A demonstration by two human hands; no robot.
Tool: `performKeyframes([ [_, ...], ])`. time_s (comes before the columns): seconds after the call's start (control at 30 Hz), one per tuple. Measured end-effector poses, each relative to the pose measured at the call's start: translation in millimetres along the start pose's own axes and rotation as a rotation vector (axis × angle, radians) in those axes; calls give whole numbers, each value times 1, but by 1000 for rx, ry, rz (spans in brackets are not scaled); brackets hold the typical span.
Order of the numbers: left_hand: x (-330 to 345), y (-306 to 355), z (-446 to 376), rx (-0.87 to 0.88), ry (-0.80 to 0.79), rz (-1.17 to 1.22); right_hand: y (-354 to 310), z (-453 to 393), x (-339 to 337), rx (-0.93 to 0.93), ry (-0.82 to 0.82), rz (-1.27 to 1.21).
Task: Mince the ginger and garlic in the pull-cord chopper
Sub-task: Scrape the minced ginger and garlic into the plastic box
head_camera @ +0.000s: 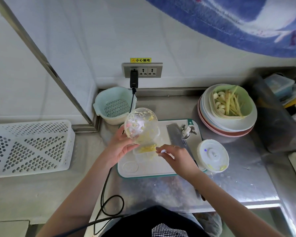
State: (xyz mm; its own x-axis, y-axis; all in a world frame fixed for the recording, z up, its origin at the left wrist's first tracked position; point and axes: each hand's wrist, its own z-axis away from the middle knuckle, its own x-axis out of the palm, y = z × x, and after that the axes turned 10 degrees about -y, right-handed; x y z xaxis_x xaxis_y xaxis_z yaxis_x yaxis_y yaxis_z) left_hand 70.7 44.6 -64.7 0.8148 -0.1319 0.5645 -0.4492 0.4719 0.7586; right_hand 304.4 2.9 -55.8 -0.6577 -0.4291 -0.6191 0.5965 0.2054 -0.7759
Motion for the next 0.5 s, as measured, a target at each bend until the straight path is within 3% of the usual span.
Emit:
performKeyframes([
  [0.3,2,-9,1,-20,11,-74,13,27,0,41,-221,148],
  [0.37,4,-11,1,-37,-6,-89,7,29,-7,25,-146,116],
  [0.5,8,-20,2,-65,-21,-170,-21,18,-22,-70,169,-126],
])
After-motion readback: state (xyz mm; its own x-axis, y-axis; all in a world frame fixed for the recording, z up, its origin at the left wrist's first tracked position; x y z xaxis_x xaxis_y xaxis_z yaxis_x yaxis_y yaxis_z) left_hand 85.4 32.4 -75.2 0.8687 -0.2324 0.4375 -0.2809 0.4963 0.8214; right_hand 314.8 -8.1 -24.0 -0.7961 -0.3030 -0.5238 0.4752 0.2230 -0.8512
